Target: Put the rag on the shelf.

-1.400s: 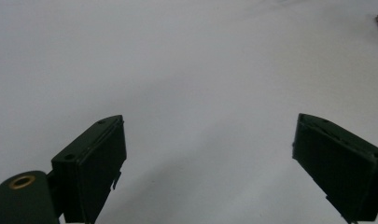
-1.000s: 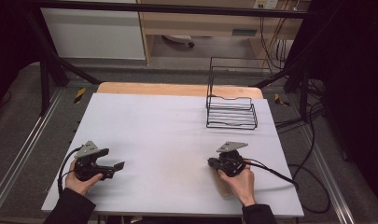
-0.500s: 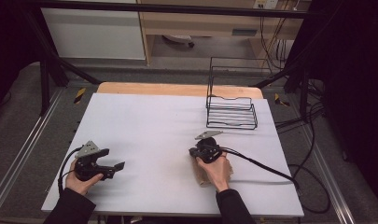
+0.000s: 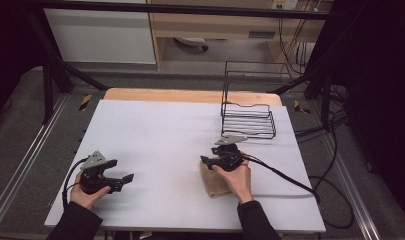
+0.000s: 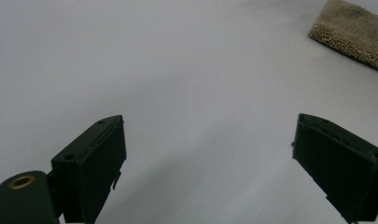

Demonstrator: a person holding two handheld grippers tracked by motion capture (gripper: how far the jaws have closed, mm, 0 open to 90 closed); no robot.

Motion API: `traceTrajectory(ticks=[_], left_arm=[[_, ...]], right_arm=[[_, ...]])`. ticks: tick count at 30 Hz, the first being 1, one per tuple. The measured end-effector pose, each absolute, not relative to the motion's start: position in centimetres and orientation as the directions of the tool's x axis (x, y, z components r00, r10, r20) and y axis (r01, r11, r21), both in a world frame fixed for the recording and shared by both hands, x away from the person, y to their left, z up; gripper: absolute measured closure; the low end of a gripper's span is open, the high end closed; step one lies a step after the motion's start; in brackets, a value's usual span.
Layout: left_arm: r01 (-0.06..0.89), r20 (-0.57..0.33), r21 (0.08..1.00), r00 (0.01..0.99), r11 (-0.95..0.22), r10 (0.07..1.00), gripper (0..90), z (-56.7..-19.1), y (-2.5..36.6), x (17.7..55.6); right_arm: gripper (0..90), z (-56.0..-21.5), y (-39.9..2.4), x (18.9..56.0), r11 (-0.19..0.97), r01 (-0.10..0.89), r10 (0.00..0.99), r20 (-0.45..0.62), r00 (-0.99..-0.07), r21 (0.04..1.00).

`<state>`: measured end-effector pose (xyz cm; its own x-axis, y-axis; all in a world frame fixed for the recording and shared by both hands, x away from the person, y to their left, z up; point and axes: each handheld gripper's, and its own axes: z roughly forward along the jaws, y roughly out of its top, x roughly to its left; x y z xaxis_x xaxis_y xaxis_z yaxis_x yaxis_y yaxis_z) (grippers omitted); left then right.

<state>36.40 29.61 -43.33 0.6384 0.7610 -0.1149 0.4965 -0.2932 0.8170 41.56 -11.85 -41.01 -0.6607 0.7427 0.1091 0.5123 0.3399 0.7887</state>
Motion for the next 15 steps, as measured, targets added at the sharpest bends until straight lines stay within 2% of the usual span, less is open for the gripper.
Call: traceTrajectory(ticks=[1,2,5,10,15], left_arm=[[0.497,-0.116,0.817,0.638,-0.293,0.761,9.3,-43.3,29.6,36.4],[0.497,-0.116,0.817,0.638,-0.293,0.761,9.1,-43.3,29.6,36.4],[0.499,-0.115,0.815,0.638,-0.295,0.762,8.9,-43.3,29.5,36.4],[0.500,-0.113,0.812,0.640,-0.301,0.760,8.9,-43.4,29.3,36.4],[0.501,-0.112,0.810,0.642,-0.304,0.758,8.9,-43.4,29.3,36.4]], right_arm=[[35.1,-40.5,-13.3,41.1,0.337,0.508,0.741,0.109,-0.662,0.793],[35.1,-40.5,-13.3,41.1,0.337,0.508,0.741,0.109,-0.662,0.793],[35.0,-40.9,-16.7,39.9,0.322,0.536,0.761,0.123,-0.637,0.780],[41.3,-42.5,-20.0,38.1,0.316,0.587,0.778,0.150,-0.610,0.745],[49.3,-43.9,-21.3,36.8,0.314,0.634,0.786,0.181,-0.591,0.707]])
